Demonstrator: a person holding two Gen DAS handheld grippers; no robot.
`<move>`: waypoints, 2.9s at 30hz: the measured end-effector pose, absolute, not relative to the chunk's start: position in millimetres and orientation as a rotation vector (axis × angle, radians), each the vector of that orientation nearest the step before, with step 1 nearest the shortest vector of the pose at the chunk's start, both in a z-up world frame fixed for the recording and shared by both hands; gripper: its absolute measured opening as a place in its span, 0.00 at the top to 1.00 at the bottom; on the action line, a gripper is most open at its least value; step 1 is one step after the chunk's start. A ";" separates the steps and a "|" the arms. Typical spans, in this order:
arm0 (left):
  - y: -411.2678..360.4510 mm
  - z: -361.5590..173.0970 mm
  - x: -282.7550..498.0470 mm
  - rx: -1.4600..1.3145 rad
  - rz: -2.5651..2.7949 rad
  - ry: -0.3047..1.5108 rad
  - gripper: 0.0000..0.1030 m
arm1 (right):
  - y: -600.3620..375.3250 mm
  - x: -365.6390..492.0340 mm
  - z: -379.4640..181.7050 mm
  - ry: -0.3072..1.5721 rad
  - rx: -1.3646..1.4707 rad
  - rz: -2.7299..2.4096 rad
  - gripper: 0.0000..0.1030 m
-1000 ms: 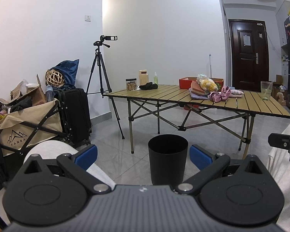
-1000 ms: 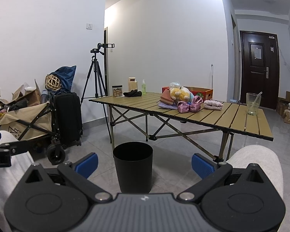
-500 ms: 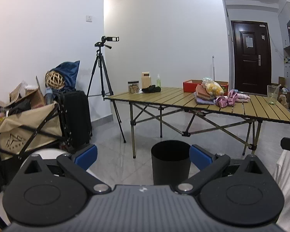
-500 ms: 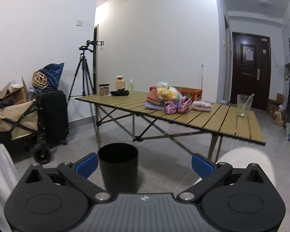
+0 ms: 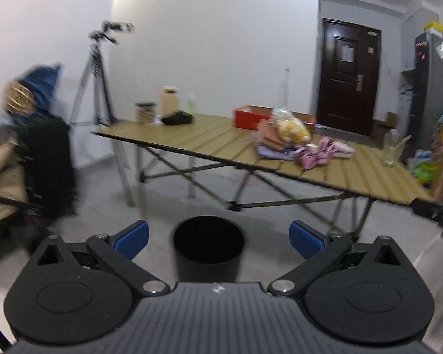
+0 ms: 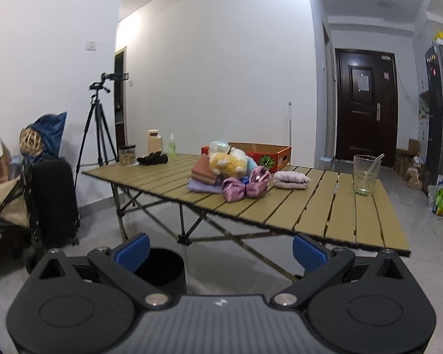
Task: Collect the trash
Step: 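Move both grippers toward the pink satin cloth on the table, then close the left gripper on the pink satin cloth while the right gripper grasps it too, then carry the pink cloth over the black bin and open both grippers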
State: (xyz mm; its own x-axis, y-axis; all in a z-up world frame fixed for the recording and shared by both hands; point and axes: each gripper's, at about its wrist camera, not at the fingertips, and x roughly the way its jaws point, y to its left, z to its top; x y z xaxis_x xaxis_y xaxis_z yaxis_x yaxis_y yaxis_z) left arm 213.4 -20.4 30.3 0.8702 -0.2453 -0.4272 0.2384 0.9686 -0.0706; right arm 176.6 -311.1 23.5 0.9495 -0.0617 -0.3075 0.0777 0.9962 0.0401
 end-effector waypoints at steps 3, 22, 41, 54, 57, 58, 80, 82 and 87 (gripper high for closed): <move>-35.3 43.0 247.3 0.003 -0.290 0.421 0.00 | -328.1 217.6 31.7 0.310 0.080 -0.075 0.00; -225.3 1.8 515.0 0.048 -0.592 0.517 0.38 | -453.7 552.9 4.8 0.523 0.380 -0.177 0.53; -241.4 -24.9 557.8 -0.101 -0.698 0.603 0.83 | -472.1 556.8 -26.1 0.565 0.448 -0.053 0.94; -70.5 5.4 498.7 -0.106 -0.528 0.492 0.83 | -321.7 550.0 1.3 0.561 0.382 0.282 0.94; -30.9 -8.9 497.1 -0.127 -0.442 0.512 0.83 | -260.8 561.9 -12.4 0.608 0.266 0.311 0.94; -20.7 -13.1 500.7 -0.143 -0.424 0.525 0.83 | -244.0 565.4 -19.3 0.631 0.228 0.318 0.94; 2.1 -208.8 599.8 -0.028 -0.257 1.121 0.49 | -172.7 637.6 -226.5 1.268 0.091 0.194 0.85; 2.9 -211.4 597.2 -0.031 -0.261 1.129 0.45 | -174.2 634.7 -224.7 1.268 0.091 0.200 0.80; 2.9 -206.7 598.6 -0.021 -0.225 1.134 0.32 | -180.9 629.8 -219.5 1.268 0.098 0.215 0.70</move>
State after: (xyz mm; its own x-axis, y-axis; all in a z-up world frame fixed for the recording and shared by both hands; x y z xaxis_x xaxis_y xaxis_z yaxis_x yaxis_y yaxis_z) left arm 598.6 2.9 -206.7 0.4028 -0.1888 -0.8956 0.1676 0.9772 -0.1306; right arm 629.8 -180.9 -219.5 0.2813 0.2146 -0.9353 -0.1062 0.9756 0.1919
